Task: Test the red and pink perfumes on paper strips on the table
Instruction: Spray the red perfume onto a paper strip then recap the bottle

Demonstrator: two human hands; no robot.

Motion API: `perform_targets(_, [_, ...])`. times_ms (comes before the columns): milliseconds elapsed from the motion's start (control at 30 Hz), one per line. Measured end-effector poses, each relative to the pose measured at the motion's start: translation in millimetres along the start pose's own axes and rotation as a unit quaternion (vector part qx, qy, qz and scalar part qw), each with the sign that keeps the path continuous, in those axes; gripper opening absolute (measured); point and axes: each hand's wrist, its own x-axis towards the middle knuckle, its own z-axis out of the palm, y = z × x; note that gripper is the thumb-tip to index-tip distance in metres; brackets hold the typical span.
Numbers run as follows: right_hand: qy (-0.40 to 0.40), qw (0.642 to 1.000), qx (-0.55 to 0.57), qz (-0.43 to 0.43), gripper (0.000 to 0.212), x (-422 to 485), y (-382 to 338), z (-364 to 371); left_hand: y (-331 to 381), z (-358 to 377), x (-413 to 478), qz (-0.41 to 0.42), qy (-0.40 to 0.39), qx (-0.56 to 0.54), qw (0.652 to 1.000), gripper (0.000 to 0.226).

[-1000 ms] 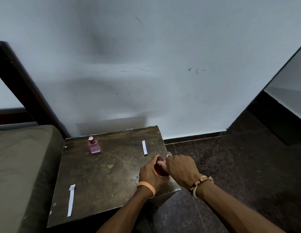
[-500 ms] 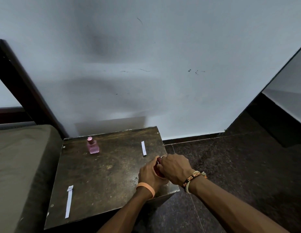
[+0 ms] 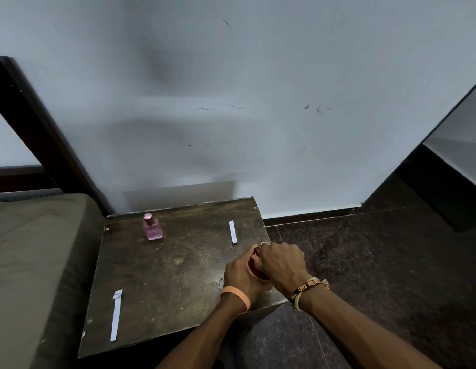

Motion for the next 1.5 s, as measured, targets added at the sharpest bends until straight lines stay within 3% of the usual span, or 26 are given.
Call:
perform_targets(100, [-0.014,0.999,0.047,0.01,0.04,-0.8,2.7,-0.3,-1.8,-0.9,0.0,0.005,0.003,-0.001,1.0,0.059])
perform_targets(267, [-0.005,0.999,-0.006,-0.05,0.041,-3.3,10.5,0.0,-0.9,-0.5,-0.7,0.004,0.015,0.002,1.0,0.055])
perform_targets(467, [0.011,1.0,0.015,0.018,0.043,1.2,3.9,5.4,-6.7,2.4,2.1,0.004,0.004,-0.007,1.0,0.062])
perform_targets(700, [-0.016,0.994,-0.017,-0.107,0.051,8.4,24.6,-8.9,-5.9,0.1,0.8,0.024,0.011,-0.016,1.0,0.06])
perform_targets(933, [0.046,0.994,0.084,0.058,0.049,-6.5,5.2,15.2,-12.9,1.4,3.4,0.008,0.008,-0.024,1.0,0.058])
perform_targets(1033, [0.057,0.998,0.039,0.011,0.053,-0.9,10.9,10.5,-13.4,0.4,4.5,0.012,0.005,-0.007,1.0,0.061])
perform_targets(1167, [0.005,0.996,0.005,-0.094,0.057,8.8,31.0,-0.1,-11.5,1.0,4.9,0.019,0.001,0.003,1.0,0.062])
perform_targets(1233, [0.021,0.997,-0.005,-0.074,0.056,7.9,27.6,4.5,-12.8,3.1,5.5,0.017,0.0,-0.003,1.0,0.064])
perform_targets(1367, [0.033,0.997,0.036,0.06,0.051,-1.0,8.8,16.8,-15.1,2.6,6.8,0.009,0.004,-0.004,1.0,0.074])
perform_targets(1500, [0.028,0.999,0.025,0.009,0.056,0.3,12.7,6.2,-14.3,1.4,6.9,0.012,0.003,0.026,1.0,0.065])
